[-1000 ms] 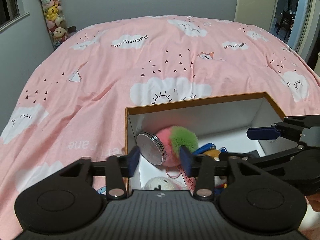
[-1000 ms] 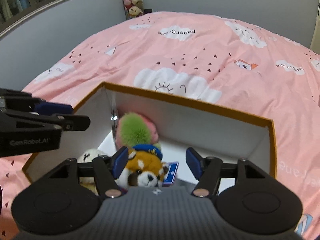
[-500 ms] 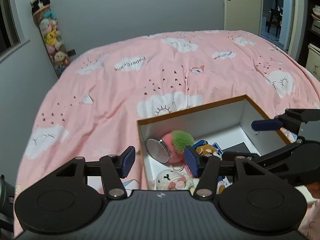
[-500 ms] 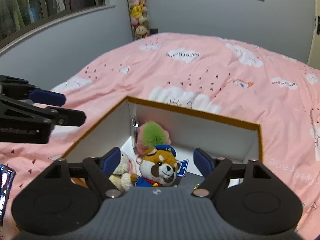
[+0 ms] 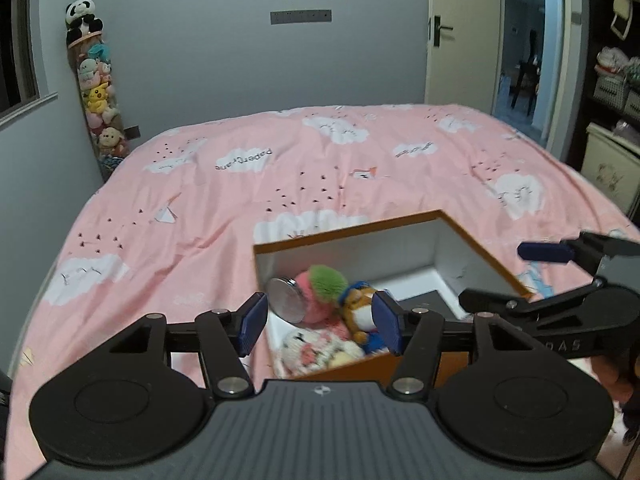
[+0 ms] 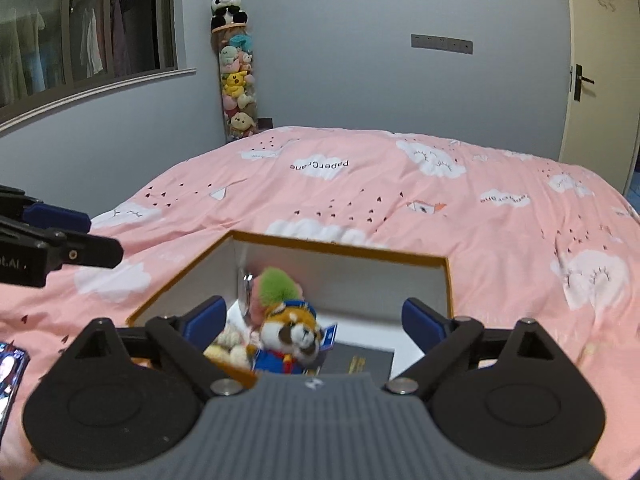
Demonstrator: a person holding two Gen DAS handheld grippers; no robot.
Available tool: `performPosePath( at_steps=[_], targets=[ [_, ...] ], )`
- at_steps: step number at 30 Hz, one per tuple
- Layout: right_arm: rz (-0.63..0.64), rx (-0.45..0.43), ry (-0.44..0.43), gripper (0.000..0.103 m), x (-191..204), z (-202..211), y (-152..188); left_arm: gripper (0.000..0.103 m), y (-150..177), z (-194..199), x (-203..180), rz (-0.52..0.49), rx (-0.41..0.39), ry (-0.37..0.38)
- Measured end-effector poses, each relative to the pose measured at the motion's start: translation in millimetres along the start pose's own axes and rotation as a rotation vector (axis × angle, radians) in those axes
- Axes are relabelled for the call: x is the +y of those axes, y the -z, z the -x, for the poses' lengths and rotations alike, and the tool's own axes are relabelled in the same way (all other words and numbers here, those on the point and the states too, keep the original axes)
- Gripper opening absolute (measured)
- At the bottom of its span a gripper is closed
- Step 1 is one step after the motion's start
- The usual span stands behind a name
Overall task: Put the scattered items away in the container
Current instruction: 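Raise both open tools and move them back toward the remaining items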
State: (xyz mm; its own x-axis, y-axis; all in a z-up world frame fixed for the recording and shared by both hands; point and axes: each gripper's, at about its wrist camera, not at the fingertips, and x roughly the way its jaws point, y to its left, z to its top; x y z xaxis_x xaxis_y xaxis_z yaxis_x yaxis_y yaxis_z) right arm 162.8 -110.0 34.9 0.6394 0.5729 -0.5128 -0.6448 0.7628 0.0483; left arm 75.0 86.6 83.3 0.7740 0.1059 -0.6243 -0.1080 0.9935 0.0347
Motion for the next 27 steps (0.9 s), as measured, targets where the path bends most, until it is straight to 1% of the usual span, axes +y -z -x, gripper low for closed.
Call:
performPosePath(
  at_steps=[3,5,7,11,14,19,23,27],
  targets=[
    [-0.026,0.005,-0.009,0.095,-1,13,16,0.068,16,7,-5,0.016,-0.008,0.041],
    [-0.051,0.005,-0.003,0.095,-1,20,26,0.067,28,8,-9,0.019,0.012,0.075],
    [-0.069,0.017,0.006,0.095,-2,25,40,0.067,39,9,-12,0.036,0.029,0.092],
    [-0.081,0.067,0.018,0.095,-1,31,68,0.067,66,8,-11,0.090,0.082,0.116],
    [-0.099,0.113,0.011,0.095,-4,33,86,0.067,86,5,-10,0.122,0.135,0.117],
    [-0.183,0.212,-0.012,0.095,-9,35,116,0.066,107,-2,-17,0.126,0.201,0.092],
    [-0.243,0.283,-0.029,0.094,-13,34,135,0.066,123,-12,-22,0.137,0.286,0.102],
    [-0.296,0.337,-0.029,0.094,-17,34,148,0.066,139,-19,-27,0.140,0.347,0.105]
  ],
)
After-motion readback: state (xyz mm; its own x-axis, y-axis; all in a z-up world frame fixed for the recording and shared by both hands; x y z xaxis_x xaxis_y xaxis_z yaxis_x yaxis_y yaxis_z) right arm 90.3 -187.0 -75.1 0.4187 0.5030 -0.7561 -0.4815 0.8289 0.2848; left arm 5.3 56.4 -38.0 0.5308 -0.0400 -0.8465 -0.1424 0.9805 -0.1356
